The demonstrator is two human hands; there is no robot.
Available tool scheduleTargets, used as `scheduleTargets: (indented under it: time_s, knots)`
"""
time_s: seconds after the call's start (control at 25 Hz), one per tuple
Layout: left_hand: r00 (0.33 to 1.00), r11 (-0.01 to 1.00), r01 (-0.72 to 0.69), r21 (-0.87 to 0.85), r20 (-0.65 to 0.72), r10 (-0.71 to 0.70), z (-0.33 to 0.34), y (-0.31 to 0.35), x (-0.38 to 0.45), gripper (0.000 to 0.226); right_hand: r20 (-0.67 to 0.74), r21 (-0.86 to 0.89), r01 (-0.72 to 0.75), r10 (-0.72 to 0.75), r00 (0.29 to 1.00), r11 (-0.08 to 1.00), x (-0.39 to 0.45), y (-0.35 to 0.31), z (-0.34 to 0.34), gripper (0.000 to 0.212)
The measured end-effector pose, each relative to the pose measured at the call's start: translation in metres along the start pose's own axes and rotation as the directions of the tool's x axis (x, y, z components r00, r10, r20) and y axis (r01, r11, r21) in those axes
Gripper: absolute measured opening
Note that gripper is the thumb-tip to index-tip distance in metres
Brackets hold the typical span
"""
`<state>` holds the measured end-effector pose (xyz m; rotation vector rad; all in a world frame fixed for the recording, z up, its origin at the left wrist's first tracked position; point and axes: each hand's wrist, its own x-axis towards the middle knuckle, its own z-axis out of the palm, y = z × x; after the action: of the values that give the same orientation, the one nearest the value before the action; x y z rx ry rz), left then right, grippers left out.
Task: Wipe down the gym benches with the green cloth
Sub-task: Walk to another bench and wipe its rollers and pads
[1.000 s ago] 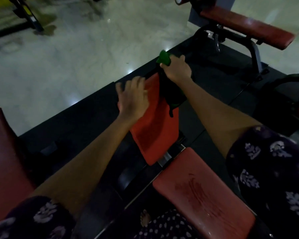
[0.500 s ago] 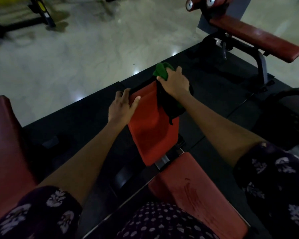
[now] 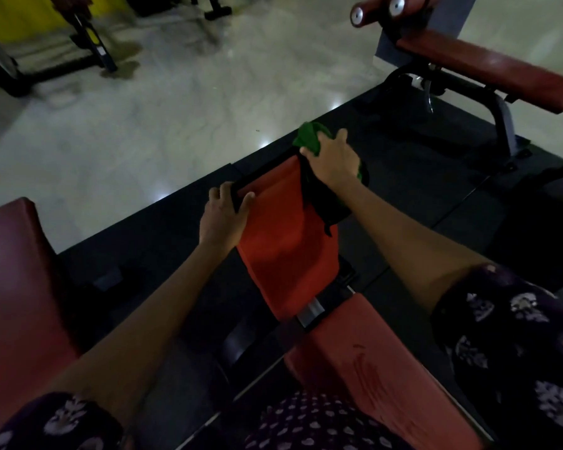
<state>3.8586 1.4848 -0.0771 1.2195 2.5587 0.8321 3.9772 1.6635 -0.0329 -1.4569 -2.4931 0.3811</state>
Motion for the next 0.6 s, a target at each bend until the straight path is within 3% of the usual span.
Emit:
scheduleTargets:
  time_s: [0.12, 0.24, 0.32, 0.4, 0.48, 0.52, 0.6]
  knots:
    - [0.997, 0.984, 0.073, 0.163, -0.029, -0.069, 0.001, 0.016, 0.002, 0.061, 0.025, 0.041, 0.097, -0.098, 0.995, 0.994, -0.001, 0.004, 0.003, 0.052]
    - [0.997, 0.941, -0.083, 0.329, 0.019, 0.081, 0.001, 0.045, 0.016, 0.072, 0.026, 0.167, 0.027, -0.031, 0.999, 0.986, 0.012, 0.015, -0.004, 0.055]
    - [0.98, 0.912, -0.196, 0.359, 0.077, 0.181, 0.008, 0.071, 0.036, 0.072, 0.12, 0.351, -0.09, 0.05, 0.992, 0.932, 0.035, 0.026, -0.003, 0.05]
    - [0.96, 0.887, -0.275, 0.37, 0.151, 0.234, 0.018, 0.095, 0.061, 0.068, 0.216, 0.633, -0.157, 0.022, 0.976, 0.758, 0.052, 0.039, -0.001, 0.044]
    - [0.934, 0.866, -0.336, 0.37, 0.246, 0.258, 0.033, 0.11, 0.086, 0.068, 0.287, 0.853, -0.24, -0.033, 0.957, 0.463, 0.056, 0.055, 0.002, 0.035]
    - [0.92, 0.854, -0.359, 0.377, 0.295, 0.256, 0.041, 0.114, 0.095, 0.071, 0.33, 0.891, -0.293, -0.05, 0.943, 0.348, 0.053, 0.065, 0.006, 0.03]
    - [0.914, 0.825, -0.371, 0.427, 0.327, 0.242, 0.055, 0.117, 0.104, 0.079, 0.44, 0.875, -0.417, -0.043, 0.897, 0.248, 0.047, 0.089, 0.024, 0.037]
